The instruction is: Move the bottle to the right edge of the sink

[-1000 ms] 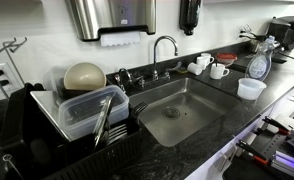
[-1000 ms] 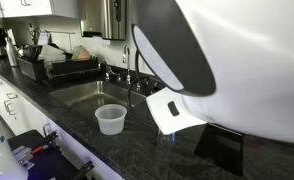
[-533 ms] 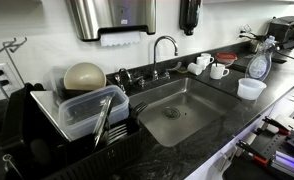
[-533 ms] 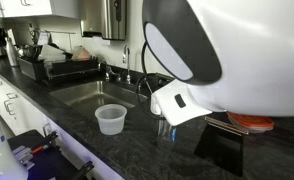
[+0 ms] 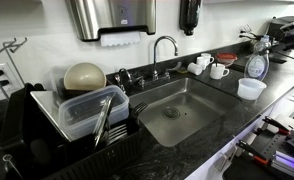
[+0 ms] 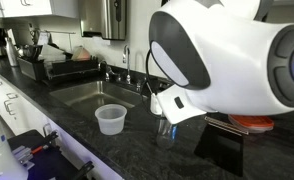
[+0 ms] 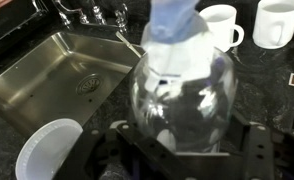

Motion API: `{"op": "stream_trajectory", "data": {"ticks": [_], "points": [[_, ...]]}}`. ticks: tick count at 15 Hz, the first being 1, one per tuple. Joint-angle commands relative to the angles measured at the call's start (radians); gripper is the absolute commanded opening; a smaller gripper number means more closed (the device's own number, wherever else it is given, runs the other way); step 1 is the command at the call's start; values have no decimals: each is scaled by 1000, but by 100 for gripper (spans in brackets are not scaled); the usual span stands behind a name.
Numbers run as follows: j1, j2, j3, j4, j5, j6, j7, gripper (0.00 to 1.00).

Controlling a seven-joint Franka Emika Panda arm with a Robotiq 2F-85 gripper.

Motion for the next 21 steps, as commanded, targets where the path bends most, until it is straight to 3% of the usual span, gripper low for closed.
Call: {"op": "stream_trajectory", "data": {"ticks": [1, 3, 6, 15, 21], "points": [[-9, 13, 8, 8, 46, 25, 1, 53], [-11, 14, 7, 11, 57, 32, 2, 41], [-14, 12, 5, 11, 68, 35, 0, 35], [-16, -109, -12, -13, 9, 19, -106, 35], [-17, -273, -1, -62, -154, -156, -243, 35]]}}
